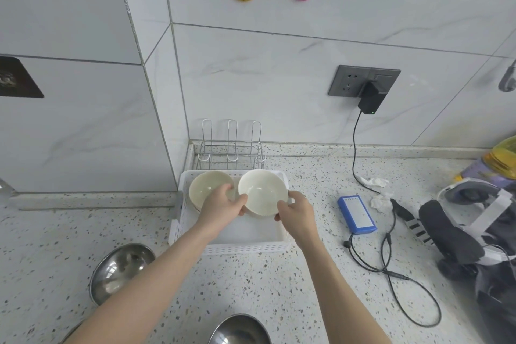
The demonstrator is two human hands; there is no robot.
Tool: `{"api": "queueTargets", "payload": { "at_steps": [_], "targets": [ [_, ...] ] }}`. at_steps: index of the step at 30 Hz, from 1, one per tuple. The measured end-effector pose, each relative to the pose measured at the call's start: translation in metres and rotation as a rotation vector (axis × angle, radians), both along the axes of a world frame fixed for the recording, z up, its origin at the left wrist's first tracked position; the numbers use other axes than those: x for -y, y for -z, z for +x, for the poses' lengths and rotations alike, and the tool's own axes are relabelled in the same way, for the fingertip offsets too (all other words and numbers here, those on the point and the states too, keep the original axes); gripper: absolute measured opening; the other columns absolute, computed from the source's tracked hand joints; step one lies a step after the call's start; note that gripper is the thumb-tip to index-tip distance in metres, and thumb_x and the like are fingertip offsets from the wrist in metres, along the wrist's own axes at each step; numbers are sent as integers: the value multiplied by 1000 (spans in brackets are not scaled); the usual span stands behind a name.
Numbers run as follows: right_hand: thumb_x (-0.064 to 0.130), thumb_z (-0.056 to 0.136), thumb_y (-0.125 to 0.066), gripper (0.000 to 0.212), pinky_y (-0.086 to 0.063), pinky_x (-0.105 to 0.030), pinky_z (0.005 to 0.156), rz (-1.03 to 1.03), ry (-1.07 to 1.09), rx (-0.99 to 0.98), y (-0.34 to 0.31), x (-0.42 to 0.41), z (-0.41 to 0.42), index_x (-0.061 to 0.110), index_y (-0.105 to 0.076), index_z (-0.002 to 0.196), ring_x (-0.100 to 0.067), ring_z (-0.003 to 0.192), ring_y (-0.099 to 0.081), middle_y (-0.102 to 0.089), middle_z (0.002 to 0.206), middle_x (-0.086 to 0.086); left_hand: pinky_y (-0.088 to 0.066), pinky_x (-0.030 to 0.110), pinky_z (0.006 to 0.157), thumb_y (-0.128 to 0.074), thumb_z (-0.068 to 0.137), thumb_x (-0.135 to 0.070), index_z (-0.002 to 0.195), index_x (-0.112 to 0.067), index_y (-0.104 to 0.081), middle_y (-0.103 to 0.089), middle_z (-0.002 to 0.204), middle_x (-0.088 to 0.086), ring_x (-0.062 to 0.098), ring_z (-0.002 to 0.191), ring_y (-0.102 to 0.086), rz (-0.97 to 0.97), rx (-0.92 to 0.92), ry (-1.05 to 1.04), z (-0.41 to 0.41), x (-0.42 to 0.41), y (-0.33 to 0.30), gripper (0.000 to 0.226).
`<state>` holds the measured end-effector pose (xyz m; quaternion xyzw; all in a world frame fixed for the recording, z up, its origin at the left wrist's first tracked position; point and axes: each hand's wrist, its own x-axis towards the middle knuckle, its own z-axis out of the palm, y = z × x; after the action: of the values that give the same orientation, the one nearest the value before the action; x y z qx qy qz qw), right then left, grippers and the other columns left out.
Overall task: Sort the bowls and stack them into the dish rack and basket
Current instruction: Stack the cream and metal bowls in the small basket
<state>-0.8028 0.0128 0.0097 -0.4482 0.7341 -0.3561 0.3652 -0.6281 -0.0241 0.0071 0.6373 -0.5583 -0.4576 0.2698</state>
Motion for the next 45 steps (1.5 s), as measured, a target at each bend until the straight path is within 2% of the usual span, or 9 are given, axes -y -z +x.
{"api": "queueTargets", "payload": {
  "at_steps": [2,4,8,14,20,24,33,36,45],
  "targets": [
    [13,86,-49,14,-43,-29,58,23,39,-36,0,12,-3,11,-55,99,-14,64,-60,-69,68,-8,-47,40,101,-63,92,-40,143,-14,-44,-70,120,9,21,110,-66,-46,50,23,-4,7,5,61],
    [13,86,-49,19,-42,-29,59,37,78,-45,3,21,-5,2,-58,99,-19,66,-59,-70,70,-11,-46,33,94,-64,90,-42,149,-19,-39,-66,128,6,21,113,-63,-62,63,38,-8,14,8,67],
    [13,87,-49,22,-45,-33,66,79,90,-35,12,34,-7,0,-57,103,-29,83,-63,-71,81,-18,-40,14,61,-66,89,-34,142,-29,-50,-65,86,-14,8,80,-61,-60,56,78,-16,24,13,56],
    [12,86,-48,23,-49,-36,70,139,28,-140,23,43,-7,-2,-57,102,-33,90,-63,-70,91,-20,-36,19,51,-61,91,-27,135,-29,-58,-59,72,-14,6,60,-55,-71,121,110,-20,28,23,44],
    [12,88,-46,24,-41,-28,57,153,-21,-194,29,45,-3,-2,-54,106,-31,88,-63,-69,93,-20,-49,33,73,-57,94,-19,132,-24,-59,-71,93,3,23,89,-66,-37,88,101,-22,27,30,39],
    [12,89,-44,25,-48,-33,68,147,-20,-194,34,42,0,1,-52,109,-32,90,-64,-69,93,-20,-41,27,60,-57,92,-17,135,-29,-54,-65,82,-4,19,76,-61,-39,100,121,-25,28,30,45],
    [22,99,-44,33,-46,-28,65,75,-47,-184,37,24,0,9,-48,130,-23,83,-70,-72,89,-9,-42,27,84,-56,96,-27,155,-25,-25,-62,111,0,16,102,-59,44,129,226,-18,16,17,67],
    [24,100,-42,42,-43,-26,62,55,-29,-180,29,8,4,14,-43,141,-19,79,-71,-63,86,3,-44,29,86,-55,98,-29,151,-24,-34,-64,115,-3,12,104,-60,27,33,194,0,-4,3,57],
    [18,93,-47,40,-41,-21,44,65,141,1,25,-79,41,20,-55,132,1,36,-44,-72,72,6,-29,19,40,-58,98,-26,111,-15,-63,-73,92,2,6,44,-35,161,-302,-164,82,-102,-10,18]
  ]
}}
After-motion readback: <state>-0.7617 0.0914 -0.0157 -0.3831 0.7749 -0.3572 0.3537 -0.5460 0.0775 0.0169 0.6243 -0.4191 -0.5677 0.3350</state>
